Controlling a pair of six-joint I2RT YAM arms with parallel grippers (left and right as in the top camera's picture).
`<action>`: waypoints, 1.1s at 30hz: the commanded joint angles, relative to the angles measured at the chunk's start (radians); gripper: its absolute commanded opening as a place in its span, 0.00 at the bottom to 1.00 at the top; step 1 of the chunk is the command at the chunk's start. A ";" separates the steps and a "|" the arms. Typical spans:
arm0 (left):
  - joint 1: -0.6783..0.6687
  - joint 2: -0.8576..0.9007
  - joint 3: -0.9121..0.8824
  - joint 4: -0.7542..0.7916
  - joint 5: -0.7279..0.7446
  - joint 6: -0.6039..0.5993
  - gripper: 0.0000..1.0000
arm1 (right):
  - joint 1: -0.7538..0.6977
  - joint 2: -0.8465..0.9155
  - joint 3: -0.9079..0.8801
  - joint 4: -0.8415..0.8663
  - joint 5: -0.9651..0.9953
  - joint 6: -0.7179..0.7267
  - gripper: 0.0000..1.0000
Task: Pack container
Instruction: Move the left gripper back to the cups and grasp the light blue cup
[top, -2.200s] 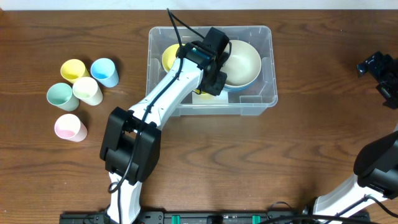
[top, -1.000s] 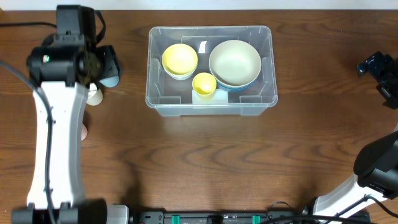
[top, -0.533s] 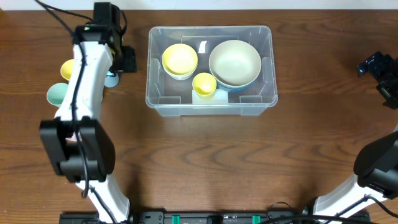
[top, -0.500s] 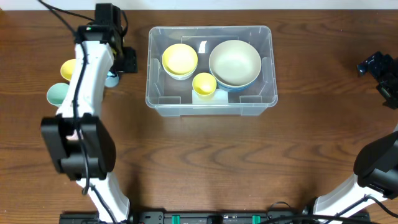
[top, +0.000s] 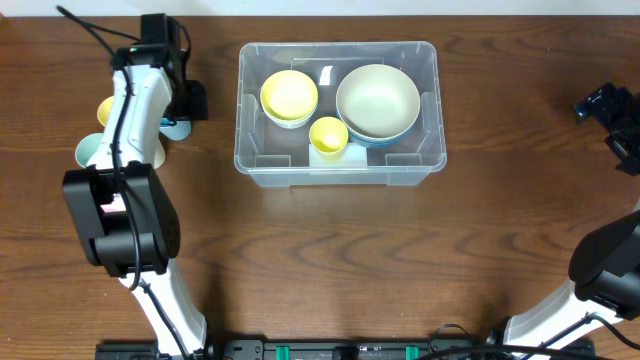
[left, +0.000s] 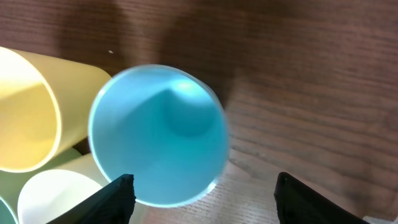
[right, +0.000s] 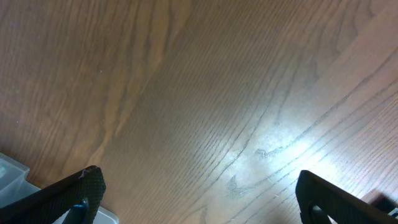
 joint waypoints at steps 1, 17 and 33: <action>0.011 0.025 -0.002 0.009 0.051 0.015 0.71 | 0.001 -0.005 -0.003 0.000 0.005 0.016 0.99; 0.006 0.111 -0.004 0.013 0.055 0.014 0.35 | 0.001 -0.005 -0.003 0.000 0.005 0.016 0.99; -0.039 -0.113 0.016 -0.069 0.056 -0.064 0.06 | 0.001 -0.005 -0.003 0.000 0.005 0.016 0.99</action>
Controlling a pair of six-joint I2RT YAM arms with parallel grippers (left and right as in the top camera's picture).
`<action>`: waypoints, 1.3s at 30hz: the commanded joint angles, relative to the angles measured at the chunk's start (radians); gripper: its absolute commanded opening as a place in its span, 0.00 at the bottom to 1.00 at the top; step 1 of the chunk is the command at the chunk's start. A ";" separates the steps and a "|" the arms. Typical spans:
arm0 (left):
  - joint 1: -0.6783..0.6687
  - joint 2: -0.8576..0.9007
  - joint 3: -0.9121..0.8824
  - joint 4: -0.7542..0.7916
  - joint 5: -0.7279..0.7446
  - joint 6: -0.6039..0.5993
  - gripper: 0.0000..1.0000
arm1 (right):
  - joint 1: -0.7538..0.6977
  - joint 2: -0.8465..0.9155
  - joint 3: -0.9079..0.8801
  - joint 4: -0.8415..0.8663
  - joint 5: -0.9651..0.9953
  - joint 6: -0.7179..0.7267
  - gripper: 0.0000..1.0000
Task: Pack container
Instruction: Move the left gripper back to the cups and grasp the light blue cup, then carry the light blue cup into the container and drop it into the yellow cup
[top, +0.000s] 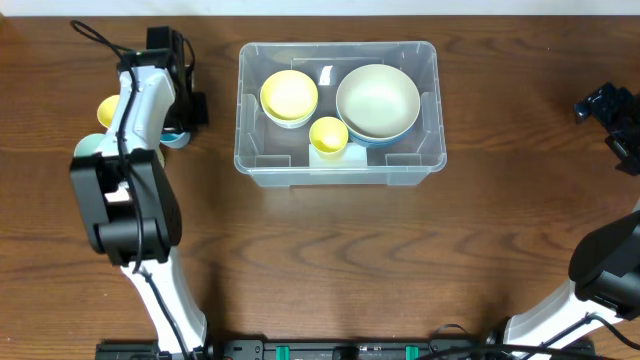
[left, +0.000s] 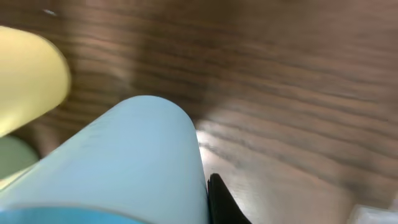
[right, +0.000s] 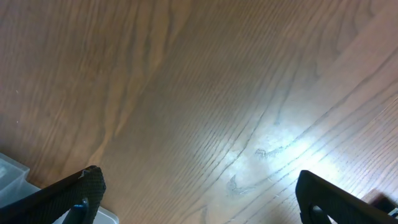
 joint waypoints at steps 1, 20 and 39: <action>-0.041 -0.186 0.016 -0.025 -0.001 -0.032 0.06 | 0.001 -0.005 -0.003 0.000 0.005 0.016 0.99; -0.531 -0.325 0.015 -0.003 0.153 0.094 0.06 | 0.001 -0.005 -0.003 0.000 0.005 0.016 0.99; -0.640 -0.174 0.014 -0.034 0.153 0.098 0.06 | 0.001 -0.005 -0.003 0.000 0.005 0.016 0.99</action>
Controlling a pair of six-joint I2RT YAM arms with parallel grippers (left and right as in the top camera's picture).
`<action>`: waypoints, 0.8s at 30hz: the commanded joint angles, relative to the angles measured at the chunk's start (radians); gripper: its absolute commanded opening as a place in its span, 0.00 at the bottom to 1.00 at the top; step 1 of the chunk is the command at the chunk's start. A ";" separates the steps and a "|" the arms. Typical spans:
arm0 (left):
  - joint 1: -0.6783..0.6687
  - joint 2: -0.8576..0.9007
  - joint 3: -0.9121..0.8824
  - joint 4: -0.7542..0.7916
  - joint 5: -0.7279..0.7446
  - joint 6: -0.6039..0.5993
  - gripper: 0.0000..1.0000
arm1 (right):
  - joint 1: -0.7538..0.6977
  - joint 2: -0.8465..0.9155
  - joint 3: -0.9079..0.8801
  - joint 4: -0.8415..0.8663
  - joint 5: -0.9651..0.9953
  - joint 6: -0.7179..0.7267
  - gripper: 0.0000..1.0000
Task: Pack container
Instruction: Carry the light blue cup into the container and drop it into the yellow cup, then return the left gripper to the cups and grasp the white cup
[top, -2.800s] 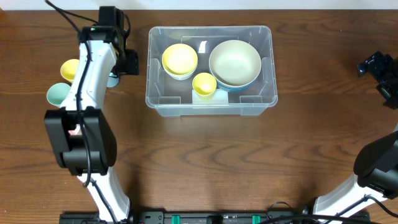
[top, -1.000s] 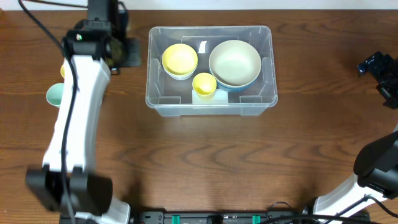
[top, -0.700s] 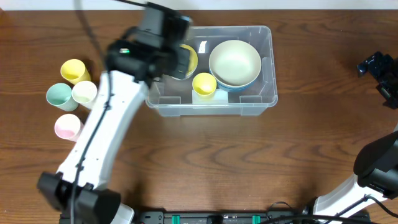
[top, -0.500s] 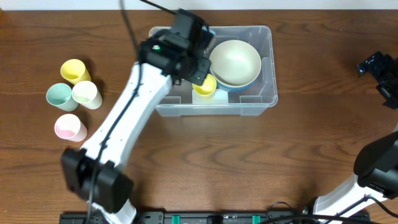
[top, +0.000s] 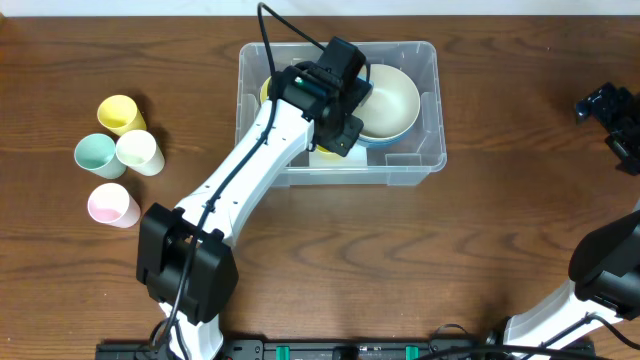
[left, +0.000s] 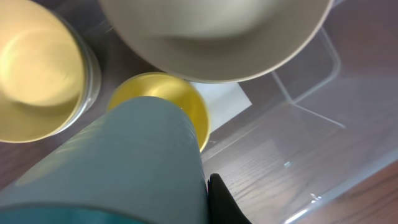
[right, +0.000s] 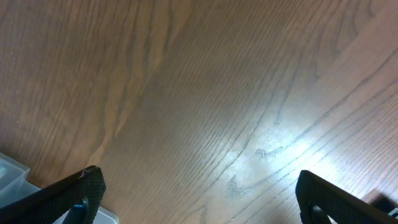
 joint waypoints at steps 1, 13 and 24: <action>-0.005 0.010 0.000 0.000 0.003 0.014 0.06 | 0.001 -0.005 -0.003 0.000 0.005 0.016 0.99; 0.005 0.039 -0.002 0.046 -0.068 0.014 0.75 | 0.001 -0.005 -0.003 0.000 0.005 0.016 0.99; 0.187 -0.152 0.103 -0.062 -0.121 -0.104 0.72 | 0.001 -0.005 -0.003 0.000 0.005 0.016 0.99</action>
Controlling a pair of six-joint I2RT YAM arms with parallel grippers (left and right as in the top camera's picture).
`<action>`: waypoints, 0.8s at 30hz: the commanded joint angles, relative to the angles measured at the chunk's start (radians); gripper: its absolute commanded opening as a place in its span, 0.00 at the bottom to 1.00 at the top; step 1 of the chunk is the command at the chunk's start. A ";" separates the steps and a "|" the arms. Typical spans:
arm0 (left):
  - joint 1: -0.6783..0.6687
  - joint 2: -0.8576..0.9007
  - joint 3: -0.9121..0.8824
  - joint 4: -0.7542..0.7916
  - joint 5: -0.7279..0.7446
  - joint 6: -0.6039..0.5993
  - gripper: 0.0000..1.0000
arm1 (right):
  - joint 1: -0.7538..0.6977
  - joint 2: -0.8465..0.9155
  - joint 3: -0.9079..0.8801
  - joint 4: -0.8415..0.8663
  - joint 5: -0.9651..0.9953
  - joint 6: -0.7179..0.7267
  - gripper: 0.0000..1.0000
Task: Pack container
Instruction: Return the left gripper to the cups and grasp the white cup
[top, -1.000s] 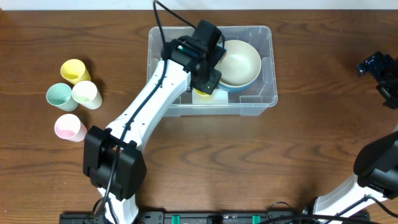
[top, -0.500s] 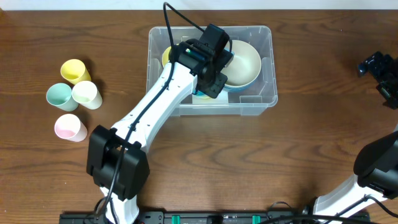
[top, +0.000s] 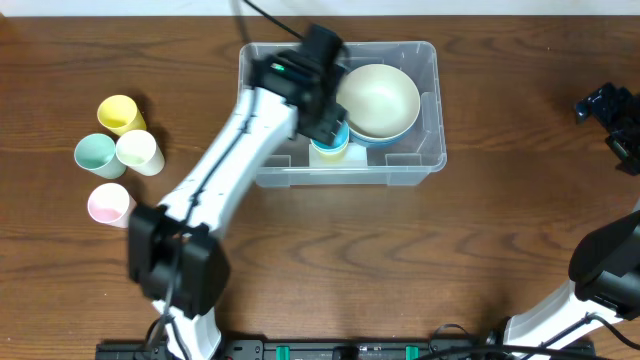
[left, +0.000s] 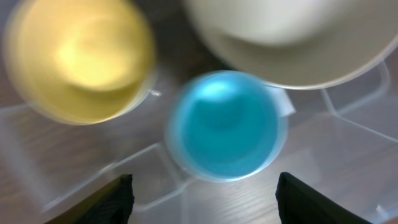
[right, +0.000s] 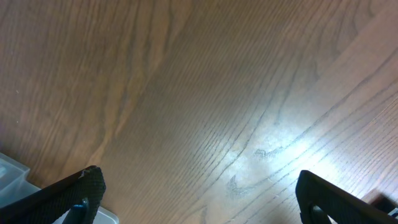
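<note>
The clear plastic container (top: 430, 60) holds a yellow bowl (left: 81, 59), a large cream bowl (top: 378, 100) and a blue cup (left: 224, 124). The blue cup (top: 331, 143) stands upright, nested in a yellow cup at the container's front wall. My left gripper (left: 202, 199) hangs open just above the blue cup, its fingers wide apart and touching nothing. Far to the right, my right gripper (right: 199, 199) is open over bare table; in the overhead view it sits at the right edge (top: 610, 115).
Four loose cups stand on the table at the left: yellow (top: 120, 113), green (top: 95, 155), cream (top: 138, 152) and pink (top: 110, 203). My left arm stretches from the front left across the container's left half.
My left gripper was shut on the blue cup above the yellow cup in the container. Now the blue cup sits inside the yellow cup and the gripper is open above it.
My left gripper was open around the blue cup beside the other cups at the left. Then it was shut on the cup there, then held it over the container. Now the cup is nested in the yellow cup and released. The right arm stayed still.
</note>
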 joint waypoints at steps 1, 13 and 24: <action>0.102 -0.158 0.054 -0.024 -0.076 -0.085 0.72 | 0.001 -0.005 -0.003 0.000 0.005 0.016 0.99; 0.528 -0.183 0.016 -0.113 -0.097 -0.139 0.72 | 0.001 -0.005 -0.003 0.000 0.005 0.016 0.99; 0.626 0.055 -0.011 -0.185 -0.097 -0.180 0.72 | 0.001 -0.005 -0.003 0.000 0.005 0.016 0.99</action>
